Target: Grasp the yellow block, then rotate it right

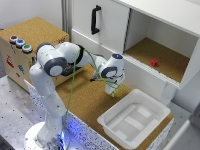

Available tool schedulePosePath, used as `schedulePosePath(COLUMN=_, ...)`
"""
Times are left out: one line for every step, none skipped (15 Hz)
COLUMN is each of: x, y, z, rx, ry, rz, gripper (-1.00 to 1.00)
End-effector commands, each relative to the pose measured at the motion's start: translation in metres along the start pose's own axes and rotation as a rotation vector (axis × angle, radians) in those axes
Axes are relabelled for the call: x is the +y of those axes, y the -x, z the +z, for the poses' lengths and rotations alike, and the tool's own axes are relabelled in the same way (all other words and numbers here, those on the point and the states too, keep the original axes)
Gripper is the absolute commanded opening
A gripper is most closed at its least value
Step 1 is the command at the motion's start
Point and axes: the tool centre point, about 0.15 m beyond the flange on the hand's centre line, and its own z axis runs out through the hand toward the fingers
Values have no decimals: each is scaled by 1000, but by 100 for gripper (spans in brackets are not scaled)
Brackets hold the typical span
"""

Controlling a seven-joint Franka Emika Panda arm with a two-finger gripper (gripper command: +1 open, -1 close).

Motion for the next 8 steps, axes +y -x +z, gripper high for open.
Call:
schedulePosePath(x=25, y=-10, z=-17, rx=-81, ry=-64, rz=-9, gripper=100)
schedulePosePath(x=27, y=-13, z=-26, rx=-92, ry=-87, rz=-26, gripper=100)
schedulePosePath(x=28, y=-15, z=-35, rx=-115, ry=-113, rz=-44, gripper=100)
schedulePosePath(x=30, y=-15, z=-43, rx=-137, ry=-131, rz=-72, gripper=100)
schedulePosePath(x=30, y=-15, z=-49, rx=-155, ry=-141, rz=-109, gripper=100)
schedulePosePath(x=27, y=-12, z=-53, rx=-181, ry=-147, rz=-180, gripper=100)
schedulePosePath(x=25, y=-9, z=-59, rx=-185, ry=-151, rz=-244, gripper=100)
schedulePosePath(x=22, y=-8, z=-62, rx=-197, ry=-146, rz=-314, gripper=100)
